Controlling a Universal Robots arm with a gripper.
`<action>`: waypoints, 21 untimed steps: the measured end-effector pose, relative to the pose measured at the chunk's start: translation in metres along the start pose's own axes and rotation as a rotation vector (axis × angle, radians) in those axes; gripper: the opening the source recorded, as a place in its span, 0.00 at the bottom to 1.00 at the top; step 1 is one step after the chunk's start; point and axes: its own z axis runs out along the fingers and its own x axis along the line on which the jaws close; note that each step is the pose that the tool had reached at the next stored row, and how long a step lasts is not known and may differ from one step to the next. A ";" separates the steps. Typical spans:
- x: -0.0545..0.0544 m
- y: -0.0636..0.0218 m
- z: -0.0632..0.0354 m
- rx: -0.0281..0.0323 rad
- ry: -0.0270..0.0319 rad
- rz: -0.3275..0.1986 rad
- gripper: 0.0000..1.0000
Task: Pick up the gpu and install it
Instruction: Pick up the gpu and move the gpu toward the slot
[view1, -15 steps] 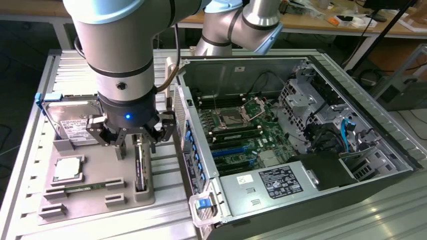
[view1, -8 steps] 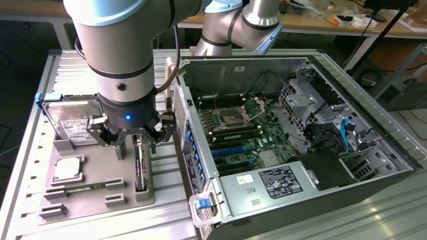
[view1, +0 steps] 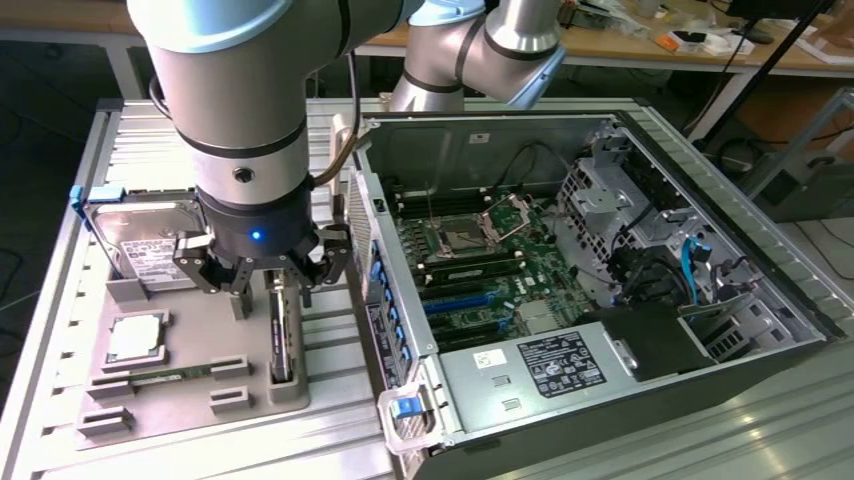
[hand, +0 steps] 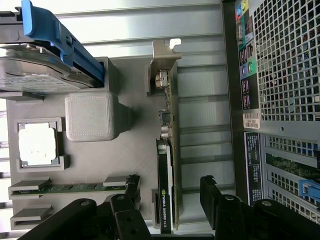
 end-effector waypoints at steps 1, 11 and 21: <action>0.000 0.0000 0.0002 0.0000 0.0000 0.000 0.60; 0.000 -0.0003 0.0065 0.0001 0.0000 0.000 0.60; 0.001 -0.0009 0.0167 0.0000 -0.0014 0.000 0.60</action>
